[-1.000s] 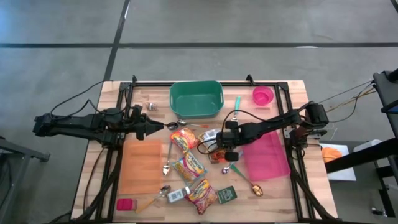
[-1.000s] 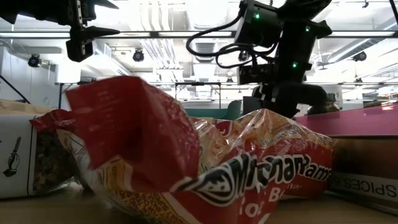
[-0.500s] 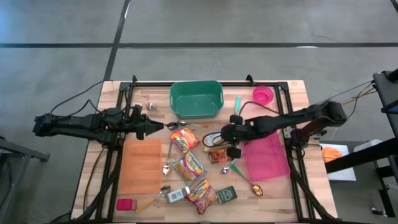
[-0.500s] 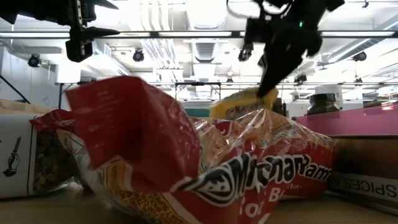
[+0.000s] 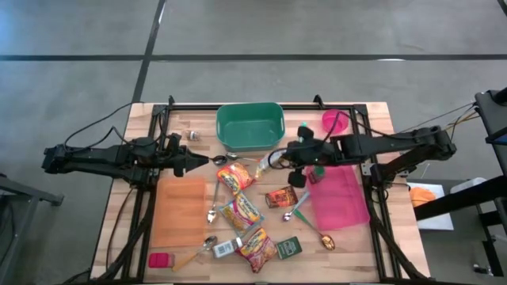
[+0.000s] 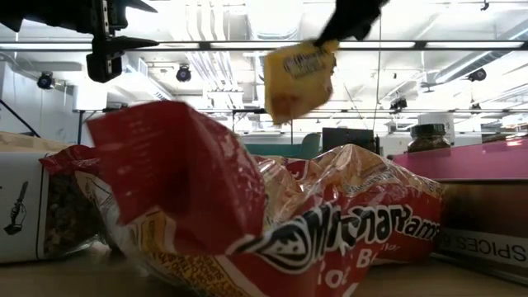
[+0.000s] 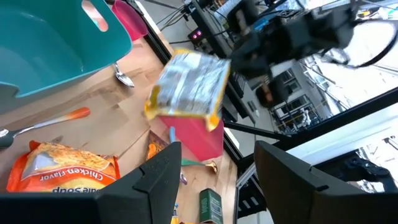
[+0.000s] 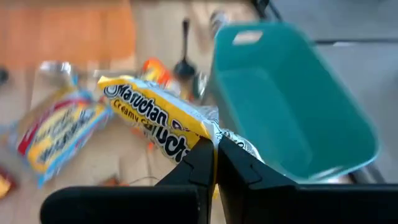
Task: Pick & Place Food Item
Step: Put the yellow noodle pack into the green bin
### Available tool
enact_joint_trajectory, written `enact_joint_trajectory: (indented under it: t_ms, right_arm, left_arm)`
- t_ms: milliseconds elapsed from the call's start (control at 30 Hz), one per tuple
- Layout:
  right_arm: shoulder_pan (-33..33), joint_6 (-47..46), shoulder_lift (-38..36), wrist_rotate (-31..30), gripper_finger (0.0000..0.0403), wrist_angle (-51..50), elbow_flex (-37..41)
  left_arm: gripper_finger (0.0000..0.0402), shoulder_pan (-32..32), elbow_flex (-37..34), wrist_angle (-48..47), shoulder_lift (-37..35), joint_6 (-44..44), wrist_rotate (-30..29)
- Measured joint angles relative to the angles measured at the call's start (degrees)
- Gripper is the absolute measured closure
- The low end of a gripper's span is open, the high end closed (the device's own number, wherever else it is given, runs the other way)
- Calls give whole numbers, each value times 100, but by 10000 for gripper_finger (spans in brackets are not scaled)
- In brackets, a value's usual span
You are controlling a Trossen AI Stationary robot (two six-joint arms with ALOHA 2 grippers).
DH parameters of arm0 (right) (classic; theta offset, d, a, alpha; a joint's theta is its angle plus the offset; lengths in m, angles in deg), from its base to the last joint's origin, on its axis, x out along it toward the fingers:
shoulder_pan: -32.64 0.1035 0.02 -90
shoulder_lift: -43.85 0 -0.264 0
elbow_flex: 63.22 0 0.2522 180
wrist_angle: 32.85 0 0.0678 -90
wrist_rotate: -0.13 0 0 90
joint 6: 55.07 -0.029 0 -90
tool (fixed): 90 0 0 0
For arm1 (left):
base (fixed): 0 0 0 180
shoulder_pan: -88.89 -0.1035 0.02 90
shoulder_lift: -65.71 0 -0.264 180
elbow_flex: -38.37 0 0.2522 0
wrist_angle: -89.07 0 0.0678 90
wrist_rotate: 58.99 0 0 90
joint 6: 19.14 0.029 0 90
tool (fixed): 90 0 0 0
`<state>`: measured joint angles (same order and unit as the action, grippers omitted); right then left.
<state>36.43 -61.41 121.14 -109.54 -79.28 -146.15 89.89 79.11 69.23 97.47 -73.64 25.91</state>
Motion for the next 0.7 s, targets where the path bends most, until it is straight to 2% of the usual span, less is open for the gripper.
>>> enact_joint_trajectory:
  t_ms: [233, 467, 700]
  right_arm:
    - [-643, 316, 396, -124, 392, 4, -727]
    - [-1379, 688, 1142, -110, 392, 78, -1334]
    - [-1917, 1598, 1778, 175, 392, -54, -1506]
  left_arm:
    - [197, 0, 0, 4, -2, -15, -61]
    - [197, 2, 0, 2, 0, -13, -348]
    - [197, 1, 0, 2, -2, -13, -348]
